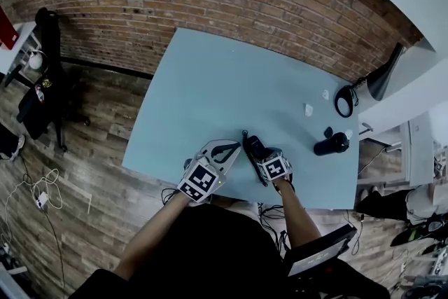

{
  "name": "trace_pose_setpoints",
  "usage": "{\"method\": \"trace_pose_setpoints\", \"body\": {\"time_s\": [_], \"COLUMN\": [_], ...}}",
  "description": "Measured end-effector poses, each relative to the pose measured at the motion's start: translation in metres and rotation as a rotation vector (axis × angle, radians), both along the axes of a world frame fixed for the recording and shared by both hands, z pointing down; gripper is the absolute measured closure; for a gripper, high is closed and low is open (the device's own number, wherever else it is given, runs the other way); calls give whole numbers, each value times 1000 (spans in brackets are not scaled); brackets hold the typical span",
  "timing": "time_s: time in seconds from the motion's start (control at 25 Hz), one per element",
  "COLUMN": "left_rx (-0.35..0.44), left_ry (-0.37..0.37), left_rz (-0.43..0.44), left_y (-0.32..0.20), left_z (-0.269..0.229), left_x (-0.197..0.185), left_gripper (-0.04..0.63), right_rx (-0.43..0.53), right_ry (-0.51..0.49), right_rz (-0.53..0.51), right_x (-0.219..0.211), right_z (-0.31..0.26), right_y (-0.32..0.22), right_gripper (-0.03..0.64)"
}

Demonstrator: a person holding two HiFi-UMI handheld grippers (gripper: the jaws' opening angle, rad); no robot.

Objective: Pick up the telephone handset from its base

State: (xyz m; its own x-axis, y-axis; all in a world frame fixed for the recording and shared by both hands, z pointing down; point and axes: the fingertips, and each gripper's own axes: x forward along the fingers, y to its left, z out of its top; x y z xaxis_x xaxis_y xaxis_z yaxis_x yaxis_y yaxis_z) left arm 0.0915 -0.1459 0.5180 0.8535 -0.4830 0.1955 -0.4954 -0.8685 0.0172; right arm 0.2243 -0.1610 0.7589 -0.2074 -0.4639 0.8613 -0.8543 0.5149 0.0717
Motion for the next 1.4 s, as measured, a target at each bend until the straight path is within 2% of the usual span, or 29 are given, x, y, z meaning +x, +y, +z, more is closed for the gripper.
{"method": "trace_pose_setpoints", "body": {"time_s": [0.12, 0.4, 0.6, 0.84, 1.16, 1.4], "left_rx": [-6, -25, -31, -34, -38, -40], "left_ry": [-2, -14, -20, -25, -23, -18], "left_rz": [-6, 0, 9, 24, 24, 17], "left_y": [-3, -1, 0, 3, 4, 4], "left_z": [0, 7, 8, 10, 9, 8], "left_x": [-1, 1, 5, 8, 5, 3], "left_gripper": [580, 580, 580, 580, 579, 580], "right_rx": [19, 12, 7, 32, 99, 39], "right_ry": [25, 40, -68, -8, 22, -18], "right_rz": [-9, 43, 83, 16, -44, 0], "right_x": [0, 10, 11, 9, 6, 10], "right_z": [-3, 1, 1, 0, -6, 3], "right_y": [-2, 3, 6, 10, 9, 8], "right_gripper": [357, 357, 357, 357, 357, 357]}}
